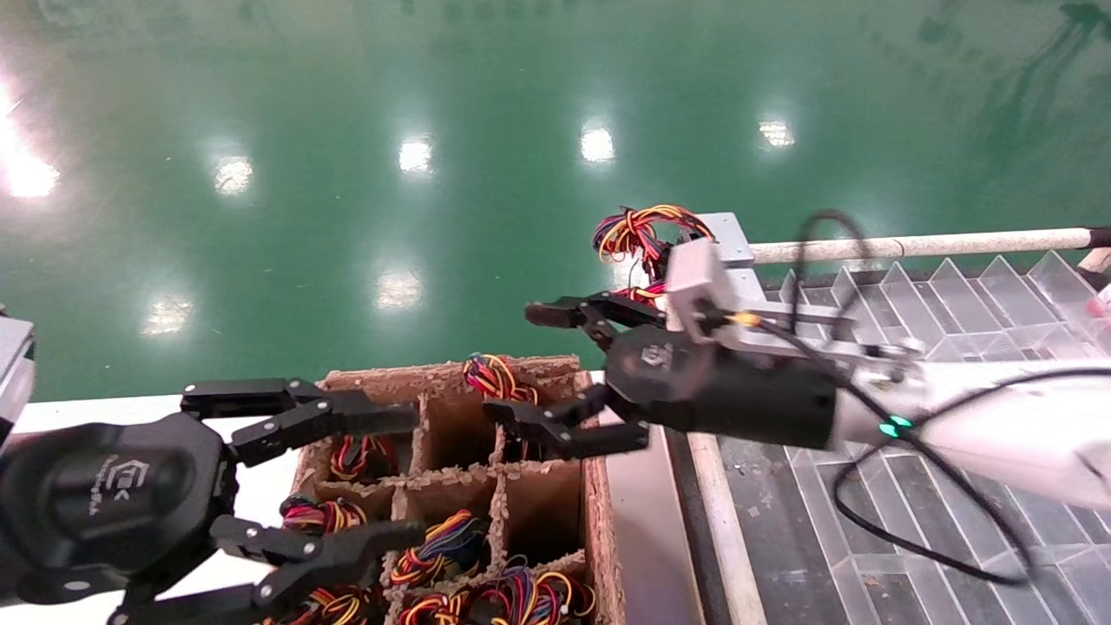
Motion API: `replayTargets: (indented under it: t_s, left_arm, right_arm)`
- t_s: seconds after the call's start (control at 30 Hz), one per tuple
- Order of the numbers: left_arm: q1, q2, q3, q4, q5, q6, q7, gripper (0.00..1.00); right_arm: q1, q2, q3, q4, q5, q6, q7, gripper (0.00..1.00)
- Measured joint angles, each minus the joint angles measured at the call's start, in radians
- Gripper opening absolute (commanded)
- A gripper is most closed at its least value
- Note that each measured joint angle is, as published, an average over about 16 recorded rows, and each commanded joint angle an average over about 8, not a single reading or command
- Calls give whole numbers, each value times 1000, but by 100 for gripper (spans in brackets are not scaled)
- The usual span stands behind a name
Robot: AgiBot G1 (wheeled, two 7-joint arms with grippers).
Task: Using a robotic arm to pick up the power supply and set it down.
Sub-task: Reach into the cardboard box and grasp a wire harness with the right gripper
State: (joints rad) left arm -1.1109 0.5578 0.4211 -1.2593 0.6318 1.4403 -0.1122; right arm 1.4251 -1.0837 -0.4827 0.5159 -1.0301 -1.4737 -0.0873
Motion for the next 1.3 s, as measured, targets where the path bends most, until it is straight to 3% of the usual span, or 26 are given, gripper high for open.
replayTargets:
  t_s: [0.17,0.27,0.53,1.0,1.3]
  left_arm:
    - [0,0,0,0,0,0,0,0]
    - [0,0,0,0,0,0,0,0]
    - [0,0,0,0,0,0,0,0]
    - [0,0,0,0,0,0,0,0]
    - [0,0,0,0,0,0,0,0]
  right_arm:
    - [65,-83,-36,-152,-65,57,-71,22]
    - [96,-123,-53,-219,-98,97,-107,0]
    - [150,-198,-83,-326,-151,146,-173,0]
    - [195,-234,-118,-407,-188,25,-230,0]
    - [208,-222,-123,-448,-195,16,-262,0]
